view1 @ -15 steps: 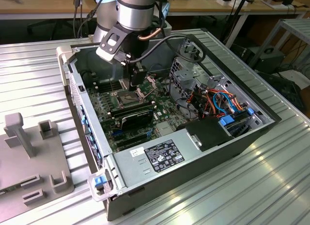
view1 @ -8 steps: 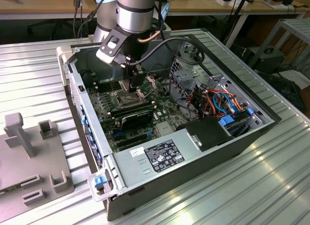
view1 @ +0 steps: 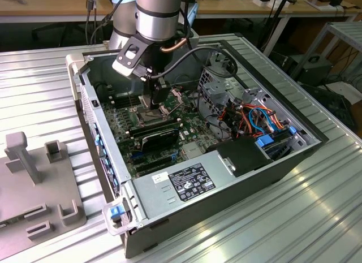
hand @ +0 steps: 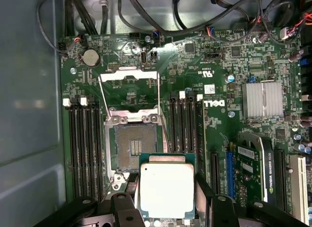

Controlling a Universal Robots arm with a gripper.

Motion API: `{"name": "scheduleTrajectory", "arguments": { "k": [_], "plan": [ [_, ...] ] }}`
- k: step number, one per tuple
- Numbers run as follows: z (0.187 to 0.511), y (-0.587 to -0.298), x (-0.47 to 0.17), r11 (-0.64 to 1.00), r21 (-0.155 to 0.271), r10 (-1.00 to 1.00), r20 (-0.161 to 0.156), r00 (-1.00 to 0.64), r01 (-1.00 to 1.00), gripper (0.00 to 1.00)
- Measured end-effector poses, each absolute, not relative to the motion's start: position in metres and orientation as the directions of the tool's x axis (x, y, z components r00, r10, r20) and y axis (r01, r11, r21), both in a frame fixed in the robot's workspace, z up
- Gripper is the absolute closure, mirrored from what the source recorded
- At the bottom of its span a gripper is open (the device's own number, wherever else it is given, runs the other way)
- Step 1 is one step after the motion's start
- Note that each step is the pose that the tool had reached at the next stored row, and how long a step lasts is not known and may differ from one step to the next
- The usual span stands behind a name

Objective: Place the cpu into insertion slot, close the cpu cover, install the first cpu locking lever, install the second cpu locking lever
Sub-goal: 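Place the cpu into insertion slot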

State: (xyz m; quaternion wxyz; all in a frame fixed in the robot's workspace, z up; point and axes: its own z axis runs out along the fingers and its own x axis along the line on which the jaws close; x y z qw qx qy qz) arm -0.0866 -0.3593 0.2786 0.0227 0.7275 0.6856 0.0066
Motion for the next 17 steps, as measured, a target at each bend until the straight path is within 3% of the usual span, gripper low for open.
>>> {"name": "scheduleTrajectory", "arguments": {
  "k": [17],
  "plan": [
    [0.2688, -0.3593, -0.0866, -0.059, 0.042, 0.998, -0.022, 0.060, 0.997, 0.45]
  ]
}}
